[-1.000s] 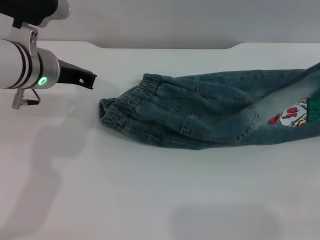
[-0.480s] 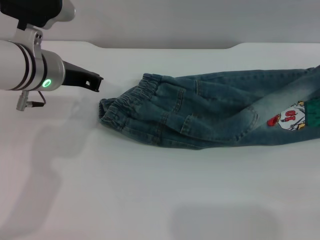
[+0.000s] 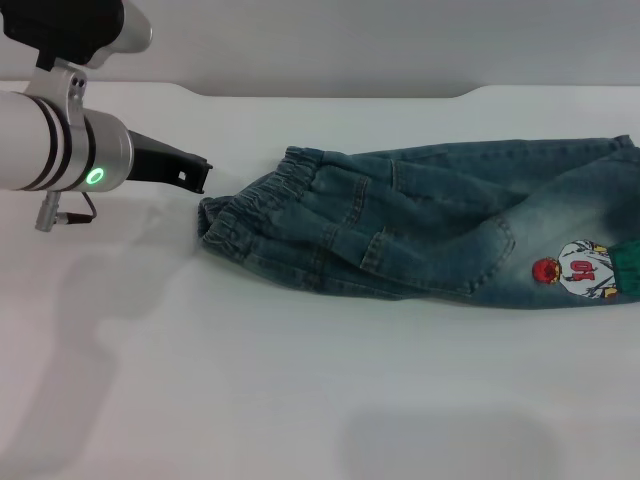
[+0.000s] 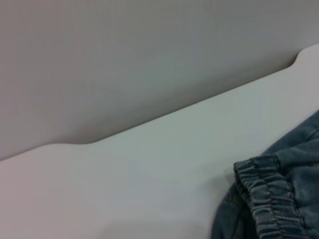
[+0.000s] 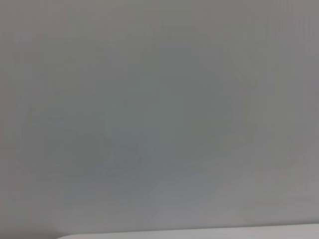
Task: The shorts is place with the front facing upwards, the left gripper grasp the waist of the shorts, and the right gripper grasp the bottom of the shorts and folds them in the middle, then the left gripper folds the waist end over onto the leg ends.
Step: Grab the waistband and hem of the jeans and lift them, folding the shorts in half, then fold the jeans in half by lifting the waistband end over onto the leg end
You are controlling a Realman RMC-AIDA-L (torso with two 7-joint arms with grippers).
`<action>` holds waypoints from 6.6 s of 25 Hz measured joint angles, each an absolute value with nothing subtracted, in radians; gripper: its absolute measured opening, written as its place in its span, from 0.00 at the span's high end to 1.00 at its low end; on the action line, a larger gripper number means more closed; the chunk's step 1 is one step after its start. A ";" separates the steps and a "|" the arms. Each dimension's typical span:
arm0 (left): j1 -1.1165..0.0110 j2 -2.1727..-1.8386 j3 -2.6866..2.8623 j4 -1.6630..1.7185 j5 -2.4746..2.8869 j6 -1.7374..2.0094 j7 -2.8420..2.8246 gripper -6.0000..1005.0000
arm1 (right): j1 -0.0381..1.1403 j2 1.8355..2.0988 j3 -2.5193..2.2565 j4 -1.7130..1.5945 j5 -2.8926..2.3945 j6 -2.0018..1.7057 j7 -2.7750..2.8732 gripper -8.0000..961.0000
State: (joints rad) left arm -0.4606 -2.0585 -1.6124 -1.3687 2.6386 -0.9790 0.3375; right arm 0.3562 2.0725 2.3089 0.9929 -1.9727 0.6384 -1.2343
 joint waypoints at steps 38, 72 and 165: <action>-0.568 -2.060 -1.596 -1.229 2.516 -0.969 0.471 0.59 | -0.003 2.084 1.828 1.254 -1.461 0.566 -1.611 0.12; -0.636 -2.059 -1.628 -1.088 2.503 -1.050 0.511 0.60 | -0.014 2.082 1.815 1.299 -1.458 0.577 -1.609 0.12; -0.304 -2.058 -1.612 -1.638 2.555 -1.257 0.319 0.17 | 0.082 2.085 1.393 0.908 -0.460 0.587 -2.815 0.82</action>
State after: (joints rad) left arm -0.3036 -2.0585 -1.6125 -1.6375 2.5548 -1.2572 0.3192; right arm 0.0822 2.0850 1.3926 0.9083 -0.4598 0.5866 -2.8151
